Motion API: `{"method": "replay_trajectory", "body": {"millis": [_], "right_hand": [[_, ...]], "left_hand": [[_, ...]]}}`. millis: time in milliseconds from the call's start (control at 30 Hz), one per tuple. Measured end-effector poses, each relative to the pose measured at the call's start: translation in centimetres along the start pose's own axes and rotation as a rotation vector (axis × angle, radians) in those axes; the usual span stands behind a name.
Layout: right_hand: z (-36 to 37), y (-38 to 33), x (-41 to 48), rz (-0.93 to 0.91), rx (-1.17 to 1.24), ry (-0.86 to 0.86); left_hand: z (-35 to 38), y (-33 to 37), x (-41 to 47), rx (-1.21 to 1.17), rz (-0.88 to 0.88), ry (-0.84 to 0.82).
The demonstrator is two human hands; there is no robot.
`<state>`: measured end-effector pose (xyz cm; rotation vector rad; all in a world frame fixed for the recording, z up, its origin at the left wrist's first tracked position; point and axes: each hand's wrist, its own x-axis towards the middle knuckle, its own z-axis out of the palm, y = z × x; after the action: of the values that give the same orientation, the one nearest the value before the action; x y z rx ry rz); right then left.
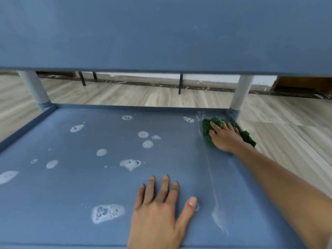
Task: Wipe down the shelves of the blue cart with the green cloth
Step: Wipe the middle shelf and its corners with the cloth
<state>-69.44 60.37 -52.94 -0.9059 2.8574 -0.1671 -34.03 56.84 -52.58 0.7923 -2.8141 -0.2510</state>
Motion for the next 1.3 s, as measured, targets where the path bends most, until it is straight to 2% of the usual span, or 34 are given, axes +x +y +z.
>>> {"method": "replay_trajectory", "body": {"millis": [167, 400, 667, 867, 1100, 1300], "right_hand": [[-0.5, -1.0, 5.7, 0.062, 0.064, 0.02], [0.2, -2.9, 8.5, 0.088, 0.049, 0.104], [-0.2, -2.4, 8.9, -0.237, -0.023, 0.048], [0.2, -1.6, 9.3, -0.376, -0.053, 0.057], [1.3, -2.5, 3.8, -0.334, -0.096, 0.027], [2.2, -3.8, -7.5, -0.282, -0.064, 0.028]], "left_hand": [[1.0, -0.1, 0.3, 0.067, 0.003, 0.085], [1.3, -0.1, 1.2, 0.042, -0.011, 0.112], [1.4, -0.5, 0.8, 0.043, 0.002, 0.074], [1.6, -0.6, 0.9, 0.041, -0.02, 0.052], [1.4, -0.4, 0.4, 0.034, -0.021, 0.05], [1.4, -0.3, -0.1, -0.103, -0.031, -0.031]]}}
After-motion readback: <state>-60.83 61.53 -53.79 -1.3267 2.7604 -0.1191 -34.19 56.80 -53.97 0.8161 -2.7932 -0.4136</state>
